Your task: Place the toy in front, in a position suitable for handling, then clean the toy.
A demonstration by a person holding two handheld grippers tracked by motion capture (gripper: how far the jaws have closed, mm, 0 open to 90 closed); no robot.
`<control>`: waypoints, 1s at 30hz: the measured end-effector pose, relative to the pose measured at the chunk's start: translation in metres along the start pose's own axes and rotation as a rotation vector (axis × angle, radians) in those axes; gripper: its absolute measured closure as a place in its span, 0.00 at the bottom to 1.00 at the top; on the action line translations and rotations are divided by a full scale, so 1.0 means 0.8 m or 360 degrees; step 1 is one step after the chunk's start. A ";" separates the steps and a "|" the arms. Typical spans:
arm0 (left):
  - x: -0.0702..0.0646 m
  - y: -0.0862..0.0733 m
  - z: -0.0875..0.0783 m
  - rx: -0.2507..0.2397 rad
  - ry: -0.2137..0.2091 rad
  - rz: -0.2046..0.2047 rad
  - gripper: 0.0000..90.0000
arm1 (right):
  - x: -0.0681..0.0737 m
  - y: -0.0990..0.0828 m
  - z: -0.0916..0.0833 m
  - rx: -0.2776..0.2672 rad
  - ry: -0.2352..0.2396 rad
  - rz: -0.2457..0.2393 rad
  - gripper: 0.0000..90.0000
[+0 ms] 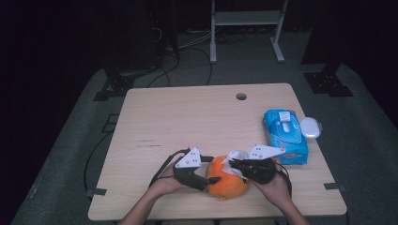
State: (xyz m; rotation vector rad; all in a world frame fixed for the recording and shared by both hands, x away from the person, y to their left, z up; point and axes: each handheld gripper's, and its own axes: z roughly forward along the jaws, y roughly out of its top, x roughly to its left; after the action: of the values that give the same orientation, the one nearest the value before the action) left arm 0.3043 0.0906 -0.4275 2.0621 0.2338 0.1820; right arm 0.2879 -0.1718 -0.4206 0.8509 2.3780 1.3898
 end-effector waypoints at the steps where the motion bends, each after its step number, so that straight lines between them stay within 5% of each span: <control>1: 0.001 -0.001 -0.002 -0.0002 -0.0015 -0.0010 0.28 | 0.000 0.000 0.001 0.0005 0.0001 0.0001 0.97; 5: 0.007 -0.008 -0.005 0.0009 -0.0082 -0.0063 0.25 | -0.003 -0.001 0.003 0.0004 0.0001 0.0020 0.97; 9: 0.002 -0.008 0.000 0.0015 -0.0074 -0.0046 0.35 | -0.002 -0.002 0.002 0.0009 -0.0006 0.0025 0.97; 16: -0.012 -0.005 0.007 0.0077 -0.0019 0.0116 0.38 | 0.021 0.011 -0.007 -0.0060 0.0019 -0.0034 0.97; 19: -0.012 -0.007 0.006 0.0072 -0.0011 0.0108 0.39 | 0.024 0.013 -0.003 -0.0035 -0.0002 -0.0073 0.97; 25: -0.011 -0.008 0.008 0.0044 0.0001 0.0076 0.39 | -0.005 0.002 -0.004 0.0008 -0.0099 0.0039 0.97; 30: -0.022 -0.003 0.010 0.0065 0.0016 0.0202 0.39 | 0.010 0.013 -0.006 -0.0056 -0.0067 0.0014 0.97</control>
State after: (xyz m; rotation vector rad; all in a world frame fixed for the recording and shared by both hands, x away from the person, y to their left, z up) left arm 0.2891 0.0807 -0.4341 2.1182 0.1137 0.2669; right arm 0.2830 -0.1668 -0.4090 0.8740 2.3147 1.3988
